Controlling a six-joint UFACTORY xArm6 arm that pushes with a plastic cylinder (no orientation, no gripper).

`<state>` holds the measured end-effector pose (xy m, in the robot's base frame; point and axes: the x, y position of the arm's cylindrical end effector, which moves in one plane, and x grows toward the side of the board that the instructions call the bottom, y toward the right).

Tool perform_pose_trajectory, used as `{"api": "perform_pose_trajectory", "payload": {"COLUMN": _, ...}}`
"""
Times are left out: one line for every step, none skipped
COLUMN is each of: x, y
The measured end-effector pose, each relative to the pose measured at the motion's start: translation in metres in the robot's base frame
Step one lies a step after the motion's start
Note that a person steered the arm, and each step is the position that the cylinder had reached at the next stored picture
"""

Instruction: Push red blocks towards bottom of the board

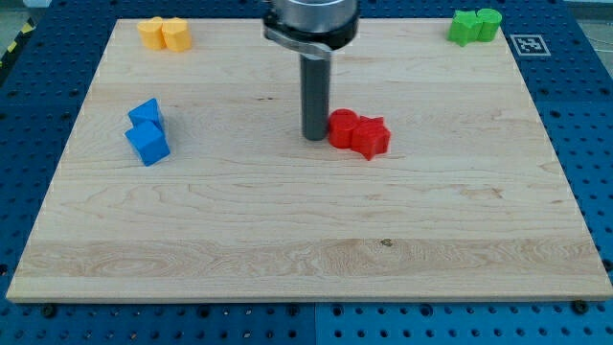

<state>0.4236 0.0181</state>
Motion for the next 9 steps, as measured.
{"api": "perform_pose_trajectory", "payload": {"x": 0.0, "y": 0.029}}
{"api": "perform_pose_trajectory", "payload": {"x": 0.001, "y": 0.046}}
{"api": "perform_pose_trajectory", "payload": {"x": -0.036, "y": 0.036}}
{"api": "perform_pose_trajectory", "payload": {"x": -0.052, "y": 0.053}}
{"api": "perform_pose_trajectory", "payload": {"x": -0.031, "y": 0.061}}
{"api": "perform_pose_trajectory", "payload": {"x": -0.013, "y": 0.061}}
{"api": "perform_pose_trajectory", "payload": {"x": 0.009, "y": 0.061}}
{"api": "perform_pose_trajectory", "payload": {"x": 0.03, "y": 0.061}}
{"api": "perform_pose_trajectory", "payload": {"x": 0.044, "y": 0.065}}
